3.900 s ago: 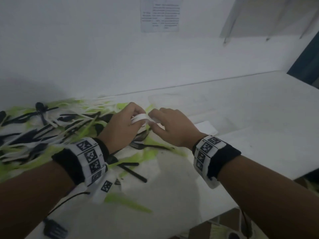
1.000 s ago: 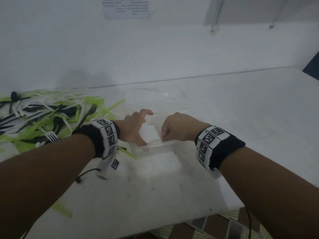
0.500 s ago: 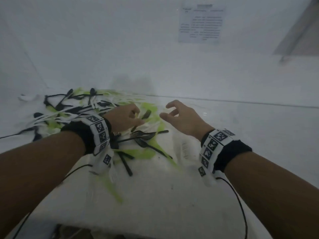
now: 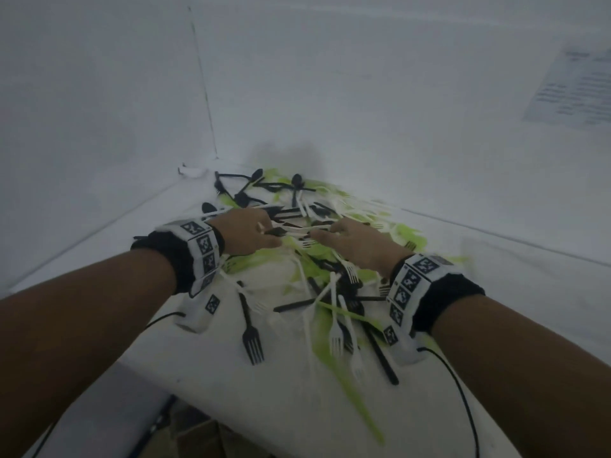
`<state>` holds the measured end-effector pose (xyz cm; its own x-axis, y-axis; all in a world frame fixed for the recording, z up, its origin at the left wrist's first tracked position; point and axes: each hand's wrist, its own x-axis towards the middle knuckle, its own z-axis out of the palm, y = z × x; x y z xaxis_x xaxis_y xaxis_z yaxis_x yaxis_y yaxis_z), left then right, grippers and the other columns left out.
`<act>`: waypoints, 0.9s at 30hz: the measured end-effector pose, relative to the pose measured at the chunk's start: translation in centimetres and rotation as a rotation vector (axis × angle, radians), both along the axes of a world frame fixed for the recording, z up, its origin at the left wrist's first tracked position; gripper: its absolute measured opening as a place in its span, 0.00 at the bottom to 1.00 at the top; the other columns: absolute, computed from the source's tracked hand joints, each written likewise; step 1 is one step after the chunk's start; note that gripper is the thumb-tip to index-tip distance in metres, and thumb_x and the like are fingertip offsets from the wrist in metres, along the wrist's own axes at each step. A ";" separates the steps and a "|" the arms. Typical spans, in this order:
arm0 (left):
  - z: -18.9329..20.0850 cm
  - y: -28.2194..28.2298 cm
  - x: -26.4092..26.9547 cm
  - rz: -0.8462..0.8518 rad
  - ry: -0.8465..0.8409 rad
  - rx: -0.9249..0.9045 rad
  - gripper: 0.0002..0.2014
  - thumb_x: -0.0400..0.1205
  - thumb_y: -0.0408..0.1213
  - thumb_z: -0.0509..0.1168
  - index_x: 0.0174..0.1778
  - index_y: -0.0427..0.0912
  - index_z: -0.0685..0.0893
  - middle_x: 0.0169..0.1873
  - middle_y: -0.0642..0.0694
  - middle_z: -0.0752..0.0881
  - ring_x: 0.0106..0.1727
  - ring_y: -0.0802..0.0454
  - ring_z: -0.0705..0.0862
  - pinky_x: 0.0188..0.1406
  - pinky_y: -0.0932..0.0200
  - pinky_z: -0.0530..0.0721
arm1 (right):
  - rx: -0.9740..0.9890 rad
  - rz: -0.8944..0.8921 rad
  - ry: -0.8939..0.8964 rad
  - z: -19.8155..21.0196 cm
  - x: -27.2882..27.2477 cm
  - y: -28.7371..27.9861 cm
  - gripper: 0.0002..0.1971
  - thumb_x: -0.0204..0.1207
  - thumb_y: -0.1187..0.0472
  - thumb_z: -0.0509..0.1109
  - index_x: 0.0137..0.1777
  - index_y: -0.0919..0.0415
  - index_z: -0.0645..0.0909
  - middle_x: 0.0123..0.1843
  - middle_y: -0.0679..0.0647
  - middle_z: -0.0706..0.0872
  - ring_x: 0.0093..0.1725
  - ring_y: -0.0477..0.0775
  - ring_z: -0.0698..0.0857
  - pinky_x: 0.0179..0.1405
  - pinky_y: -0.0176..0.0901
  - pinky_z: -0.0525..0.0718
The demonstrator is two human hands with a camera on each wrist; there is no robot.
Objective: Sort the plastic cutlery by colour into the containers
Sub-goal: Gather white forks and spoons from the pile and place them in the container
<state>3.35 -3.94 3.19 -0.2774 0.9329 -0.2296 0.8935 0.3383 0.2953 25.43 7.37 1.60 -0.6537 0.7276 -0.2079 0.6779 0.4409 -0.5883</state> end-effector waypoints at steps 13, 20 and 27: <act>-2.6 2.2 -12.2 0.033 -0.043 -0.048 0.29 0.82 0.60 0.69 0.75 0.50 0.76 0.66 0.46 0.84 0.64 0.47 0.81 0.66 0.50 0.79 | 0.013 -0.039 -0.062 -1.8 -11.5 1.9 0.45 0.74 0.19 0.60 0.81 0.51 0.73 0.74 0.52 0.83 0.71 0.57 0.82 0.69 0.55 0.79; -3.2 4.8 -14.4 0.049 -0.037 -0.028 0.26 0.83 0.60 0.68 0.72 0.49 0.78 0.62 0.48 0.84 0.61 0.49 0.82 0.61 0.54 0.79 | 0.034 -0.040 -0.058 -2.7 -14.0 5.1 0.29 0.80 0.28 0.64 0.68 0.49 0.77 0.56 0.46 0.84 0.53 0.47 0.82 0.53 0.50 0.81; -3.4 6.7 -17.3 -0.059 -0.009 -0.024 0.19 0.85 0.52 0.68 0.69 0.48 0.82 0.61 0.47 0.86 0.61 0.48 0.83 0.61 0.56 0.79 | 0.082 0.000 -0.017 -5.0 -16.5 5.2 0.22 0.83 0.39 0.70 0.70 0.50 0.81 0.59 0.49 0.87 0.57 0.53 0.86 0.57 0.50 0.85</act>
